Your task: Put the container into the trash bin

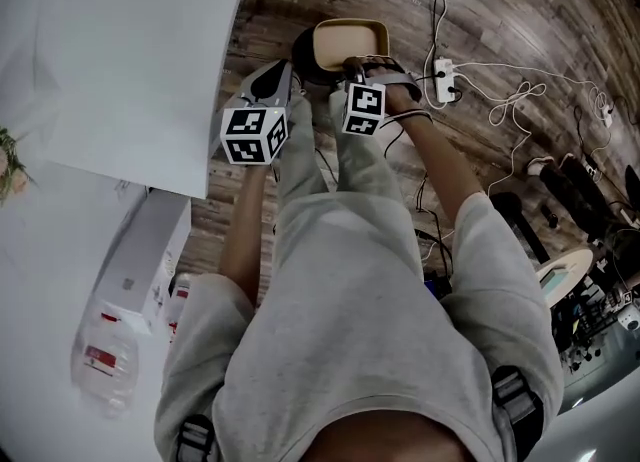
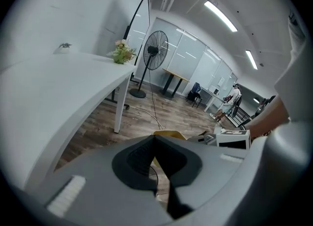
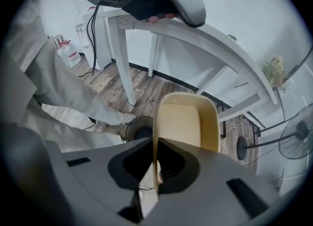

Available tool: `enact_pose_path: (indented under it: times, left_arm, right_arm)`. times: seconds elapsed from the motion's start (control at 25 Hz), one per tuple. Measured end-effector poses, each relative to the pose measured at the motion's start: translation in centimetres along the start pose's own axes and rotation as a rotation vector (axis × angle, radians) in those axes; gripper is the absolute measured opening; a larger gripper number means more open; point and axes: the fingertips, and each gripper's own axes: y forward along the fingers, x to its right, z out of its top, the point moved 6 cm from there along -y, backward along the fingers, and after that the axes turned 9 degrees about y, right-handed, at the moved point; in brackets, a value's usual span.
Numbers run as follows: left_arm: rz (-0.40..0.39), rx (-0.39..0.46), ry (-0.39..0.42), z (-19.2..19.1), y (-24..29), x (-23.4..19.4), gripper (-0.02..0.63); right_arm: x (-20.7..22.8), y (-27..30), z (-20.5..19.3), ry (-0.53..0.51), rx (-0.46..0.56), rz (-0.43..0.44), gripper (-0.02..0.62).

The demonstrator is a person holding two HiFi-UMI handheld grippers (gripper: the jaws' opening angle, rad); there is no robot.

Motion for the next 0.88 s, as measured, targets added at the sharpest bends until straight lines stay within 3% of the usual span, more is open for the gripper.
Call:
enact_pose_path:
  times: [0.56, 0.88]
  left_arm:
    - [-0.058, -0.024, -0.005, -4.5, 3.9, -0.7, 0.009]
    - [-0.059, -0.035, -0.011, -7.5, 6.6, -1.8, 0.009]
  right_arm:
    - [-5.2, 6.3, -0.4, 0.100, -0.019, 0.075, 0.029]
    - [-8.4, 10.4, -1.0, 0.080, -0.038, 0.126, 0.029]
